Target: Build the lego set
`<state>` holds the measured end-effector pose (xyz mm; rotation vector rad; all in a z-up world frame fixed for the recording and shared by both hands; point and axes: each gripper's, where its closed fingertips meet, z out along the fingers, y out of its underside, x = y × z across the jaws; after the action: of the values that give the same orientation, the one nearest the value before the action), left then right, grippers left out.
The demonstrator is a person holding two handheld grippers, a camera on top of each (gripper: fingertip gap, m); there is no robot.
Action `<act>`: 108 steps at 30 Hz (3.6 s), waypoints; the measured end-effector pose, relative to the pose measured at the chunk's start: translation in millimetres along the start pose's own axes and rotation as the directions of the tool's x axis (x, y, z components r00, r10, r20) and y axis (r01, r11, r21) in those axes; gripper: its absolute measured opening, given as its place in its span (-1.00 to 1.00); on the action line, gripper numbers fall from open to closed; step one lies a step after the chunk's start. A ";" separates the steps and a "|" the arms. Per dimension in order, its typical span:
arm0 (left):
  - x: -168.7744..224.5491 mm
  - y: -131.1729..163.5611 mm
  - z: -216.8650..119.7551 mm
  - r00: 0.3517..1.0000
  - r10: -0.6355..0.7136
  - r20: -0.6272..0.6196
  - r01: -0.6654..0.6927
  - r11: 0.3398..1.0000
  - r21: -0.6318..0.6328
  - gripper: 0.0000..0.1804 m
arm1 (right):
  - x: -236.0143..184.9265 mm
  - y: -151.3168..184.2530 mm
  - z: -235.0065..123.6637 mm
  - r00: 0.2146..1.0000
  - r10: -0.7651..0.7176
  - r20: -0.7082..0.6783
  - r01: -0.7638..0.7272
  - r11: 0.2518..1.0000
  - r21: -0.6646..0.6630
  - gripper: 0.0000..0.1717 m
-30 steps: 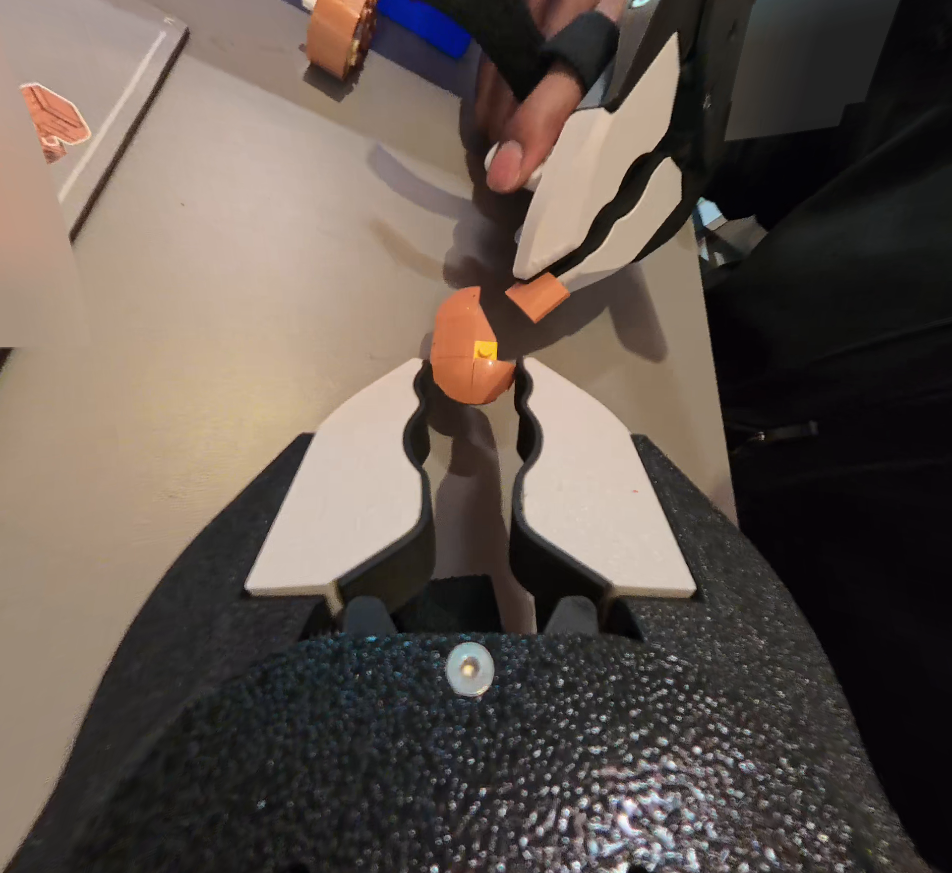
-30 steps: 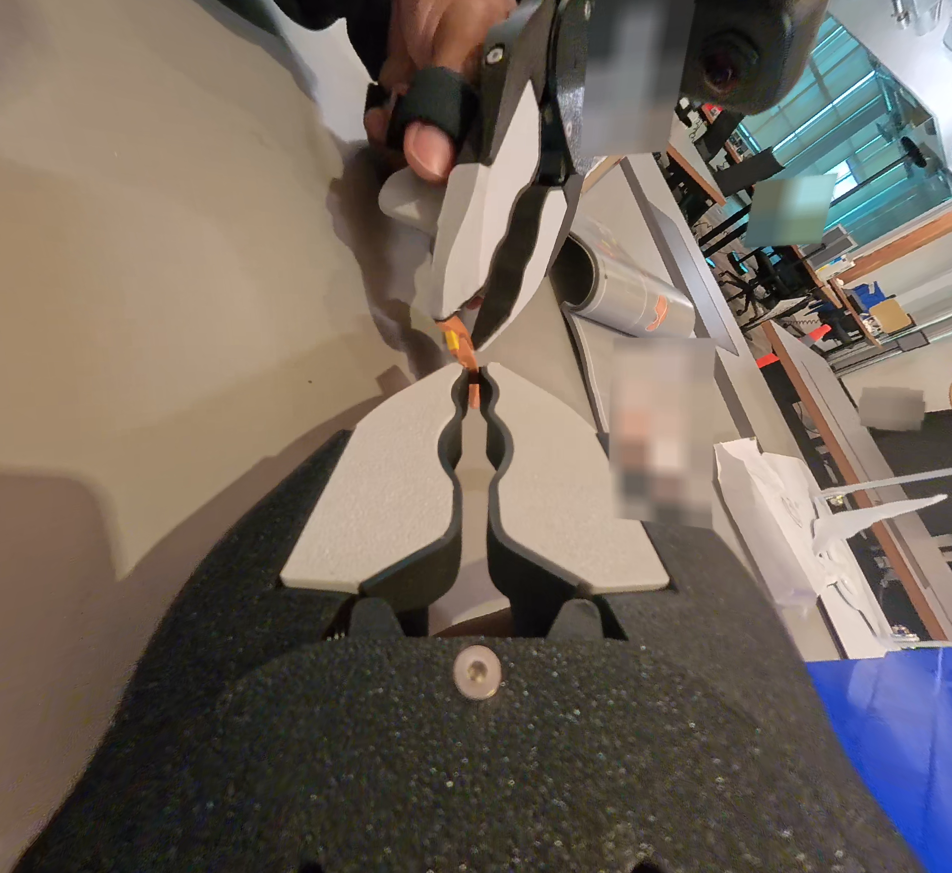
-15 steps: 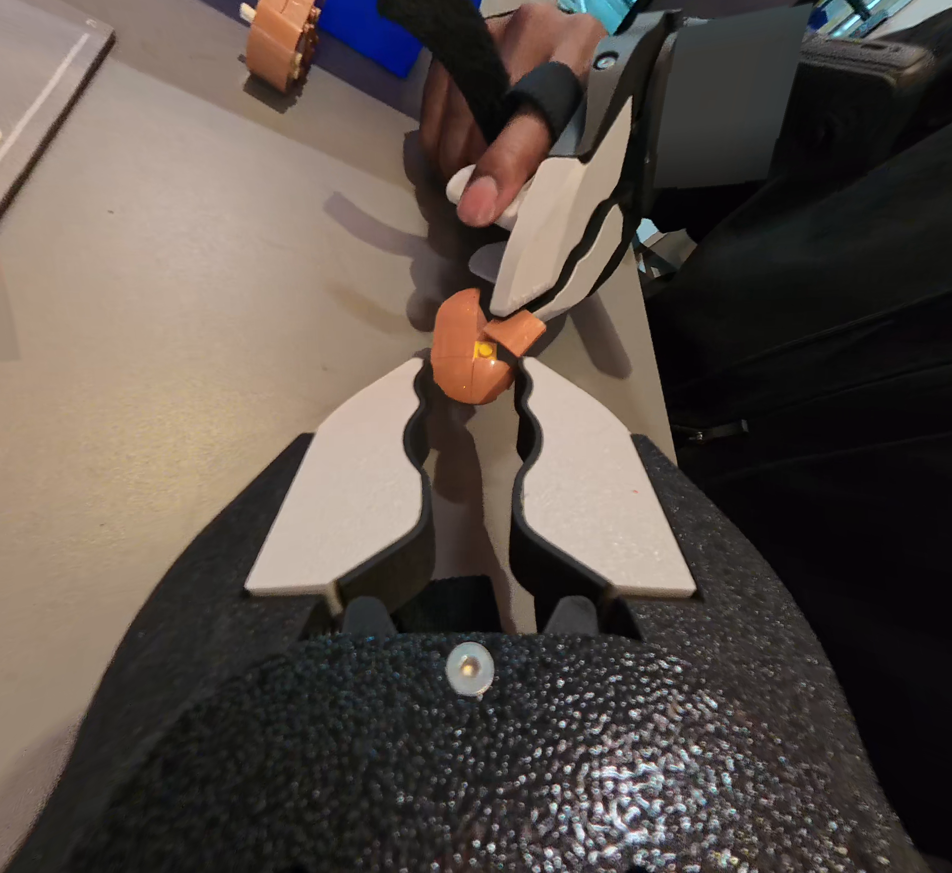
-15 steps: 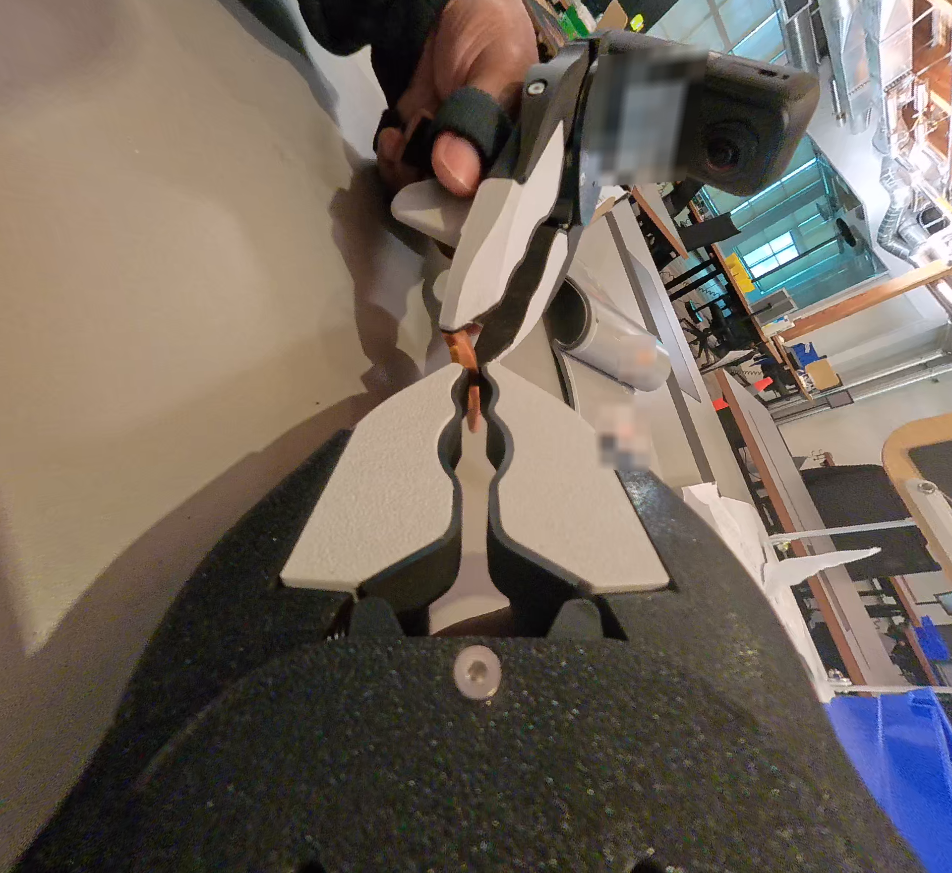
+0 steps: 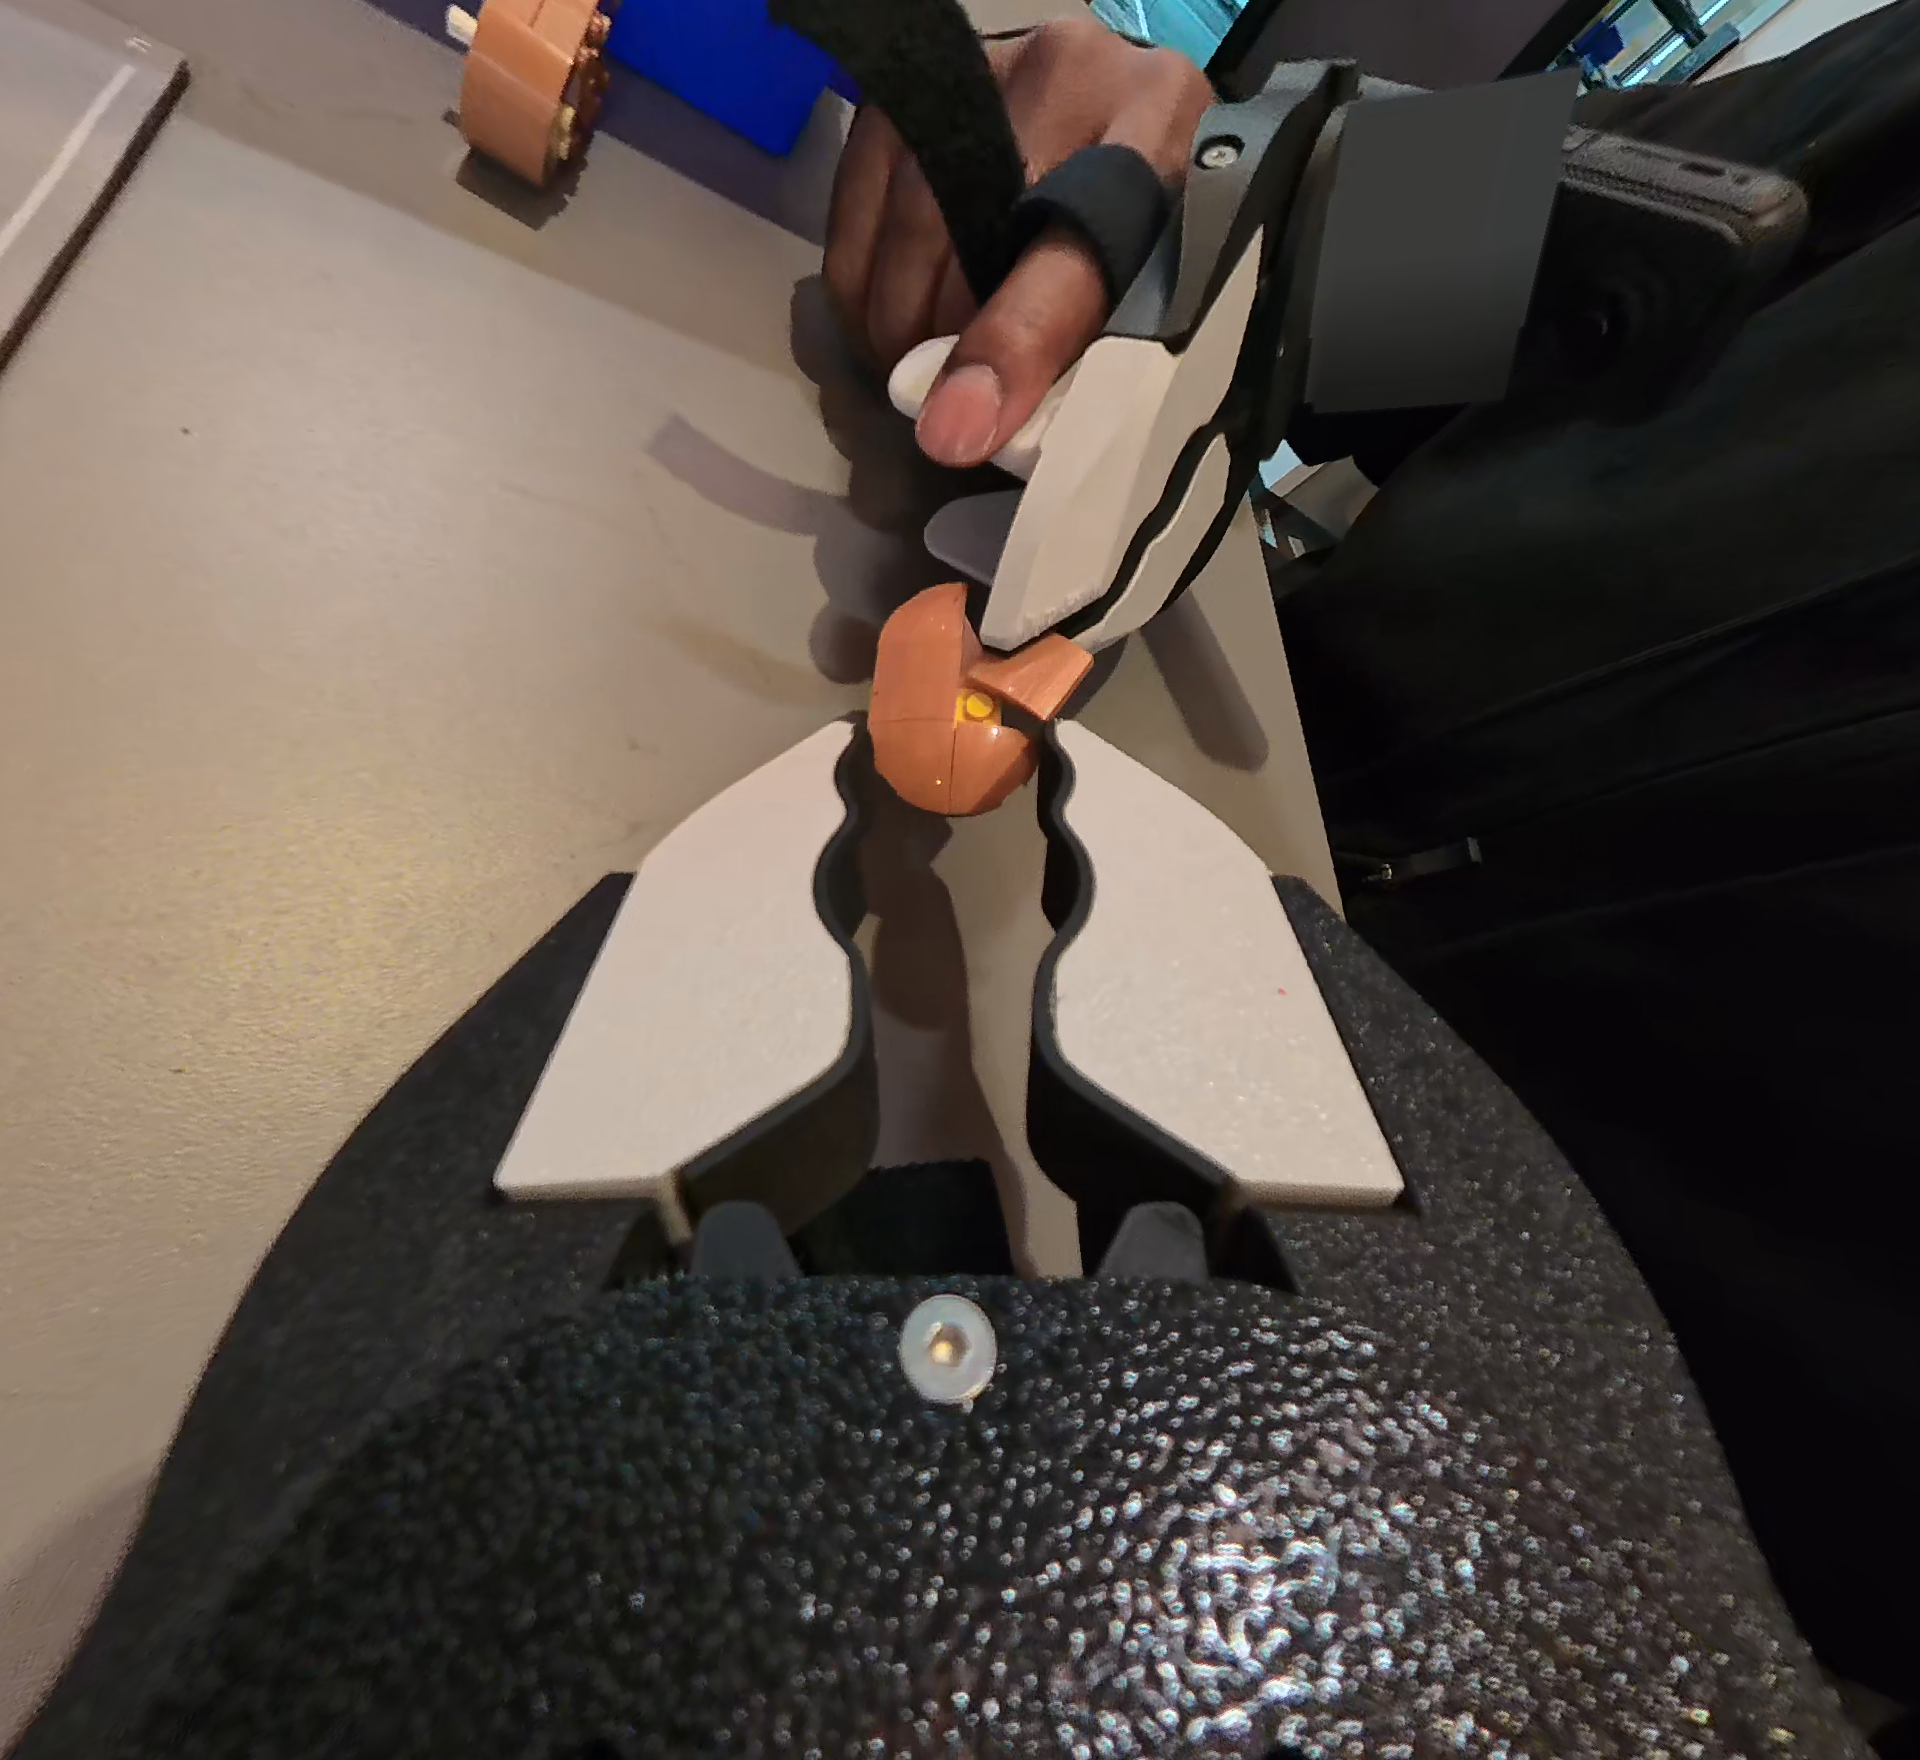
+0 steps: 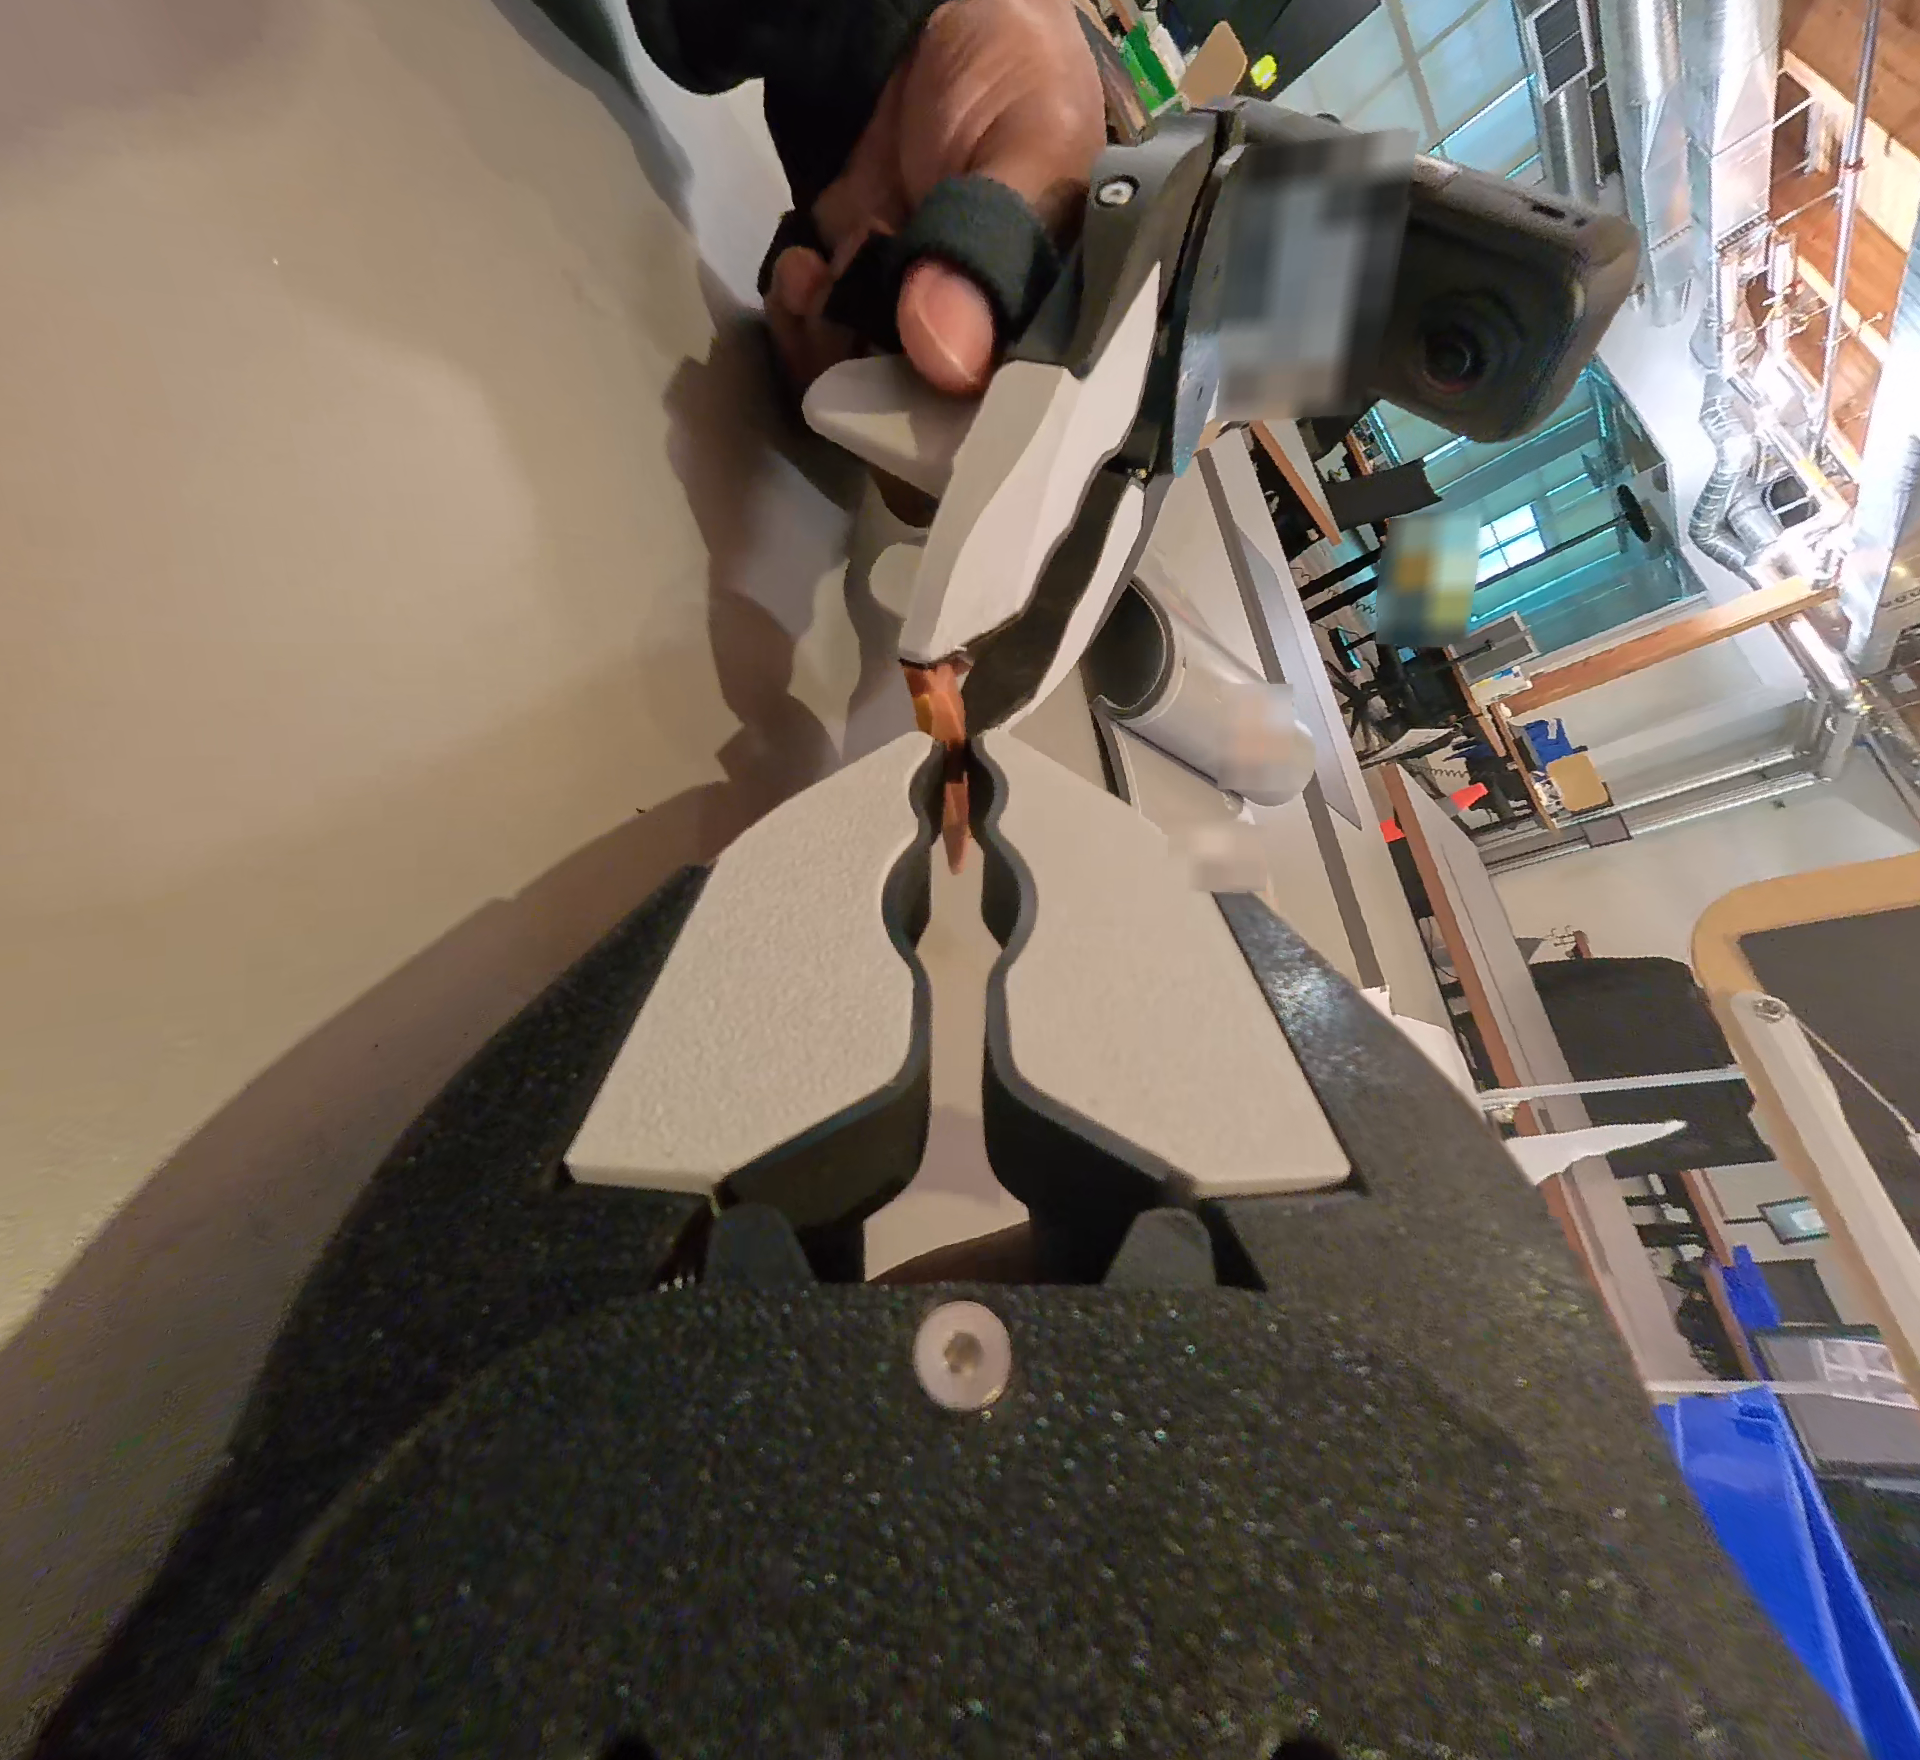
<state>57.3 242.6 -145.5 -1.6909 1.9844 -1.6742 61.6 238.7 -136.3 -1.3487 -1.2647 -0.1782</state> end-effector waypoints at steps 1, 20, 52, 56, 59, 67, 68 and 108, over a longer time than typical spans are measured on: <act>-0.4 0.1 0.1 1.000 -0.003 0.002 0.003 1.000 -0.001 -0.67 | 0.2 0.5 0.2 1.000 -0.009 -0.005 0.009 1.000 -0.004 -0.96; -4.9 2.6 1.1 0.999 -0.025 0.033 0.025 0.999 -0.021 -0.67 | 0.6 5.1 2.3 0.997 -0.074 -0.034 0.073 0.997 -0.041 -0.93; -7.2 10.1 -2.3 0.997 0.040 0.071 -0.034 0.996 -0.081 -0.87 | -5.5 13.1 0.4 0.998 -0.013 0.062 0.018 0.997 -0.074 -0.89; -15.7 15.8 -7.9 0.986 0.082 0.147 -0.063 0.989 -0.131 -0.77 | 3.5 23.0 -3.2 0.987 0.131 0.090 -0.120 0.986 -0.116 -0.89; -18.9 21.0 -9.2 0.972 0.139 0.191 -0.103 0.976 -0.190 -0.71 | 2.4 26.6 2.3 0.968 0.208 0.138 -0.186 0.970 -0.156 -0.84; -21.6 30.7 -7.9 0.942 0.244 0.232 -0.179 0.946 -0.271 -0.64 | -4.9 35.4 20.9 0.945 0.255 0.205 -0.189 0.937 -0.293 -0.76; -21.4 30.8 -7.9 0.941 0.247 0.230 -0.182 0.946 -0.270 -0.64 | -6.5 33.5 22.5 0.948 0.241 0.210 -0.173 0.939 -0.296 -0.75; -16.6 39.6 -34.7 0.788 0.594 0.160 -0.550 0.797 -0.250 -0.51 | -22.7 13.3 40.6 0.586 0.646 0.489 -0.497 0.763 -0.414 -0.84</act>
<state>15.8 270.7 -168.7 -1.0673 2.2765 -1.0518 39.3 262.2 -172.3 -2.0709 -1.2559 0.6556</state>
